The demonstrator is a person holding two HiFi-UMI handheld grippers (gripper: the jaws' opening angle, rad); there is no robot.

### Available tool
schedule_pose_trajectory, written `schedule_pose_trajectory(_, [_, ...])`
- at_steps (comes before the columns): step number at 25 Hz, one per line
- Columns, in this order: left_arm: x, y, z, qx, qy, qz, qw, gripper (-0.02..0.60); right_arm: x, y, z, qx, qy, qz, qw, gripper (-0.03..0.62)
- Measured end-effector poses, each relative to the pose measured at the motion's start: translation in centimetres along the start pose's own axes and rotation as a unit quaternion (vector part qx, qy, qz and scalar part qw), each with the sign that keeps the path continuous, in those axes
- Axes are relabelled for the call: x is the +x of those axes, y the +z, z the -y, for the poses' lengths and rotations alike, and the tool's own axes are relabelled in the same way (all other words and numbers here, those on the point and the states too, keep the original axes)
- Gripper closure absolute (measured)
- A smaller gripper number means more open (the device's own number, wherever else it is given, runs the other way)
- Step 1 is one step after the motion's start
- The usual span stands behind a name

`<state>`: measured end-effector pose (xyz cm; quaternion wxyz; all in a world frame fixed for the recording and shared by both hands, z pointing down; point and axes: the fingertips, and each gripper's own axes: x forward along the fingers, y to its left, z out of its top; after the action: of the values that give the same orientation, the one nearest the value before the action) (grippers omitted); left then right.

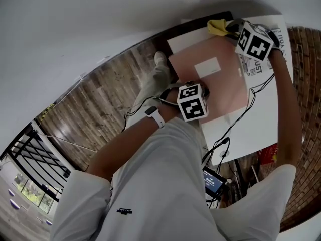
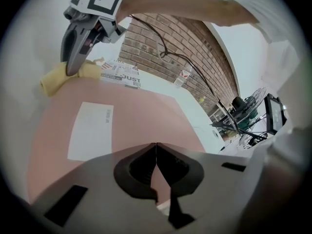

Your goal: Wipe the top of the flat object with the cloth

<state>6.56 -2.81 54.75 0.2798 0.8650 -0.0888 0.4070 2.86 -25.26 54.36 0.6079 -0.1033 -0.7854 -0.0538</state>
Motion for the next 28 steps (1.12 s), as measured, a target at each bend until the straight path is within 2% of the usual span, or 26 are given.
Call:
schedule_pose_trajectory(3, [0.0,0.0,0.2,0.002,-0.007,-0.003,1.0000,0.565,0.3,0.4,-0.5,-0.106,0.023,-0.052,0.993,0.534])
schedule_pose_trajectory(5, [0.0,0.0,0.3,0.006,-0.011,-0.006,0.9999,0.565,0.6,0.5,-0.8,-0.172,0.039,-0.084,0.981,0.534])
schedule_pose_trajectory(7, [0.2,0.1,0.3,0.008,-0.011,-0.007,0.9999,0.565,1.0,0.9,-1.2,-0.209,0.066,-0.100,0.971,0.536])
schedule_pose_trajectory(10, [0.2,0.1,0.2,0.009,-0.007,-0.007,0.9999,0.565,1.4,2.5,-2.2,-0.225,0.113,-0.097,0.963,0.536])
schedule_pose_trajectory(14, [0.3,0.2,0.2,0.008,-0.006,-0.007,0.9999,0.565,2.1,4.8,-3.6,-0.248,0.147,-0.091,0.953,0.536])
schedule_pose_trajectory(19, [0.3,0.3,0.0,-0.002,-0.006,-0.006,1.0000,0.565,3.1,8.2,-5.7,-0.263,0.169,-0.061,0.948,0.536])
schedule_pose_trajectory(28, [0.1,0.3,0.0,0.013,0.004,0.002,0.9999,0.565,4.4,13.1,-8.7,-0.283,0.192,-0.025,0.939,0.537])
